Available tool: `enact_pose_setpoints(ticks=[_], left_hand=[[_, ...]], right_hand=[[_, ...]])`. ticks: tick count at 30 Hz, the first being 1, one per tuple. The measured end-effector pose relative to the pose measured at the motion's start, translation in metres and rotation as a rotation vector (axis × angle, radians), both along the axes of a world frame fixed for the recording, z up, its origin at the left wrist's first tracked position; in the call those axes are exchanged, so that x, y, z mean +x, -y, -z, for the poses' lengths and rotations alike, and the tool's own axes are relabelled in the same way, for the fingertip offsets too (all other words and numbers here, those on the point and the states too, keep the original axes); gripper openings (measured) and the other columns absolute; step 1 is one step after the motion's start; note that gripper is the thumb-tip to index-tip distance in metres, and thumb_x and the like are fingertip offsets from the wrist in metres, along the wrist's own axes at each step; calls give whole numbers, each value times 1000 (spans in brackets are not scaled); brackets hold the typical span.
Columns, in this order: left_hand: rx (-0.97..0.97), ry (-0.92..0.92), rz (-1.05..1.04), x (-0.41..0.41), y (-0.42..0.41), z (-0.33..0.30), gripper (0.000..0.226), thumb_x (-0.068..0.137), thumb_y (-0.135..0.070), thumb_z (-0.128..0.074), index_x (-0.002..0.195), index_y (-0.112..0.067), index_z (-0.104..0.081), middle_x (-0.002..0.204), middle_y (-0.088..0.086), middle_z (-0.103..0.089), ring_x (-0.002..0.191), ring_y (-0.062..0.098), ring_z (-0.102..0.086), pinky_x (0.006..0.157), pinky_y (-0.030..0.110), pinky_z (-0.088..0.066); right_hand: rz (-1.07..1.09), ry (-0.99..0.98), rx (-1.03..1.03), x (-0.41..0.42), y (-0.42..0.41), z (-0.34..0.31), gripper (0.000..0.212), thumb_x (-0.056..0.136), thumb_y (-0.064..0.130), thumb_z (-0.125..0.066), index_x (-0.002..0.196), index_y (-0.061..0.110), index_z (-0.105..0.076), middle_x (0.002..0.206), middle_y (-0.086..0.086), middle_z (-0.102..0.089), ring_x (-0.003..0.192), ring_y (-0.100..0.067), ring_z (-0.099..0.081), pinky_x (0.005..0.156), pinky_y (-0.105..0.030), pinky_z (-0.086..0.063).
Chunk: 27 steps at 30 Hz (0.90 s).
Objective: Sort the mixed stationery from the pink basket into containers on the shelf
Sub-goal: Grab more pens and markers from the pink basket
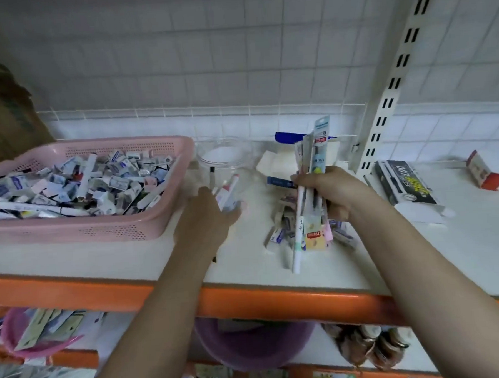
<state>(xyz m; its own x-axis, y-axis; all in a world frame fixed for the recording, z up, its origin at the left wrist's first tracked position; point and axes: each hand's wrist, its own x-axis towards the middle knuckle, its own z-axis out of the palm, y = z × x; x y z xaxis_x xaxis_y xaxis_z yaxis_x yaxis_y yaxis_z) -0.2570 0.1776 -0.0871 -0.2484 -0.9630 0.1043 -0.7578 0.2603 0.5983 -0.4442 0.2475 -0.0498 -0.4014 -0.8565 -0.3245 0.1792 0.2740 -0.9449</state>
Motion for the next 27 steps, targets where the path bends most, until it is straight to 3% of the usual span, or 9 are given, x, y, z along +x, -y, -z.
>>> enact_pose_setpoints(ticks=[4, 8, 13, 17, 20, 22, 24, 27], left_hand=[[139, -294, 247, -50, -17, -33, 11, 91, -18, -53, 90, -7, -57, 84, 16, -67, 63, 21, -65, 50, 21, -44], [412, -456, 494, -112, -52, -49, 11, 92, -12, -51, 84, -10, -59, 79, 10, -69, 44, 7, -59, 43, 13, -43], [457, -249, 848, -195, -129, -43, 13, 84, -28, -69, 79, -18, -62, 69, 1, -69, 52, 8, -60, 62, 25, -51], [475, -62, 1020, -263, -203, -38, 44, 67, -48, -78, 84, -12, -58, 57, -1, -65, 52, 10, -58, 62, 30, -50], [463, -59, 1040, -313, -253, -35, 36, 70, -35, -80, 84, -6, -63, 54, 0, -62, 48, 11, -53, 53, 23, -44], [515, -100, 1014, -343, -281, -33, 21, 74, -26, -76, 81, -8, -67, 52, -1, -59, 47, 10, -51, 51, 21, -42], [631, -212, 933, -369, -301, -30, 10, 80, -16, -69, 87, -9, -69, 51, -3, -61, 45, 8, -50, 50, 20, -42], [813, -496, 686, -404, -316, -27, 7, 88, -13, -60, 88, -7, -63, 58, -2, -68, 40, 5, -50, 40, 16, -38]], right_hand=[[214, 135, -168, -21, -27, 4, 15, 90, 11, -62, 80, 7, -52, 50, -3, -56, 41, -13, -57, 44, -27, -52], [455, 63, -318, -56, -81, 3, 16, 92, 13, -59, 79, 5, -51, 53, -3, -53, 42, -13, -56, 52, -27, -55], [742, 111, -495, -117, -166, -1, 20, 93, 13, -57, 76, 9, -50, 47, 2, -51, 43, -10, -54, 53, -23, -52], [911, 71, -616, -176, -234, -1, 19, 94, 13, -56, 76, 10, -50, 54, -1, -52, 47, -11, -56, 52, -23, -50], [924, 46, -673, -224, -284, 2, 12, 96, 13, -53, 87, 6, -50, 59, -1, -61, 57, -14, -63, 64, -31, -56], [960, -1, -628, -264, -320, 1, 15, 96, 14, -53, 106, 4, -49, 82, -8, -65, 71, -18, -68, 70, -36, -58], [1013, -116, -509, -304, -358, -4, 18, 95, 14, -55, 109, 6, -48, 91, -9, -60, 72, -18, -66, 66, -35, -58], [860, -217, -331, -343, -392, -10, 8, 93, 12, -58, 94, 10, -50, 77, -6, -54, 57, -15, -55, 50, -27, -52]])
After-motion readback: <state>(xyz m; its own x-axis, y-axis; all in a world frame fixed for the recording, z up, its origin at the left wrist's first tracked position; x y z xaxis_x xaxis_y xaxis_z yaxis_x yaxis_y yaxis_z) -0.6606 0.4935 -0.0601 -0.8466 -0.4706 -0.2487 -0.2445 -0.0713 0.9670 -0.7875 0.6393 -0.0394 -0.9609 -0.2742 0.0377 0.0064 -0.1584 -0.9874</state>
